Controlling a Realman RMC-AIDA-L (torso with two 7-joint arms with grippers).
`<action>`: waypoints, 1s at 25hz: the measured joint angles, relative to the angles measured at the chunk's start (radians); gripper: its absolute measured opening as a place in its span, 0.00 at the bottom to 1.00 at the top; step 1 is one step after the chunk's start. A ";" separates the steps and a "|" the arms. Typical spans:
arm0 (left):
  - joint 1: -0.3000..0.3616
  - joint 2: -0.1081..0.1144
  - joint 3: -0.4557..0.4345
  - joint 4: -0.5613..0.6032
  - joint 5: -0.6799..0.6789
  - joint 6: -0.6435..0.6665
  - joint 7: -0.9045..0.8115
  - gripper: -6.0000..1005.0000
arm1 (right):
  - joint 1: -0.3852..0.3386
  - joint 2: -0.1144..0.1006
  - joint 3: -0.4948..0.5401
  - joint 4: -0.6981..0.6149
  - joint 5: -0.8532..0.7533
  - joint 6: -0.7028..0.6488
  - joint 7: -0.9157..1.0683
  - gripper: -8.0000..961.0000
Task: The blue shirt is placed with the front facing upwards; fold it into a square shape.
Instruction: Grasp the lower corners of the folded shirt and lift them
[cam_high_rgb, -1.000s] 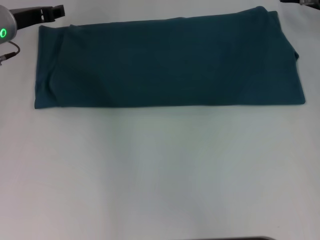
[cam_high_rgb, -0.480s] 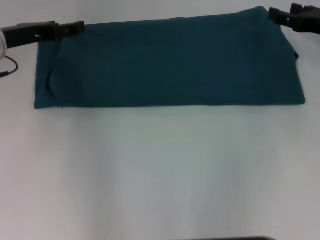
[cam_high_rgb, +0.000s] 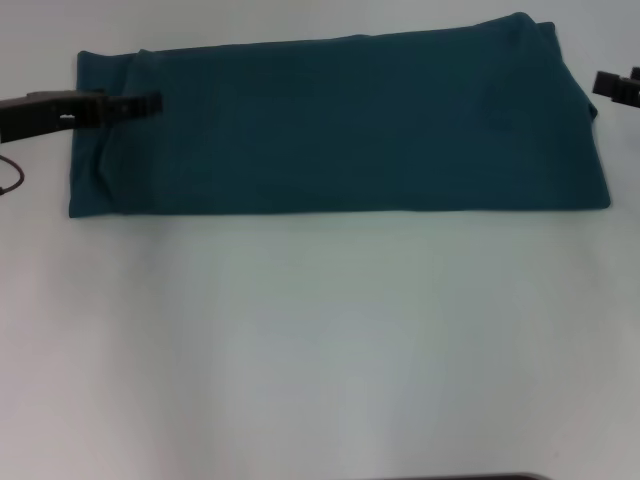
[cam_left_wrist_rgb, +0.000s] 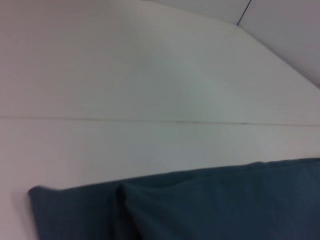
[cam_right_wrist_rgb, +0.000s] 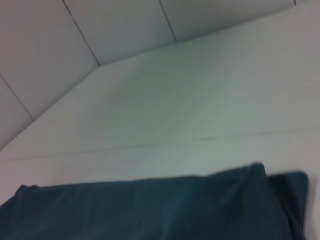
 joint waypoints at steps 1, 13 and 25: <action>0.007 0.000 0.000 0.000 0.000 -0.002 0.003 0.93 | -0.004 -0.009 0.001 0.001 -0.012 -0.018 0.024 0.83; 0.074 0.029 -0.001 -0.016 0.003 0.009 0.019 0.93 | -0.020 -0.071 0.012 0.001 -0.093 -0.204 0.224 0.82; 0.115 0.045 -0.002 -0.023 0.025 0.017 0.019 0.93 | -0.017 -0.101 0.008 0.007 -0.125 -0.232 0.327 0.82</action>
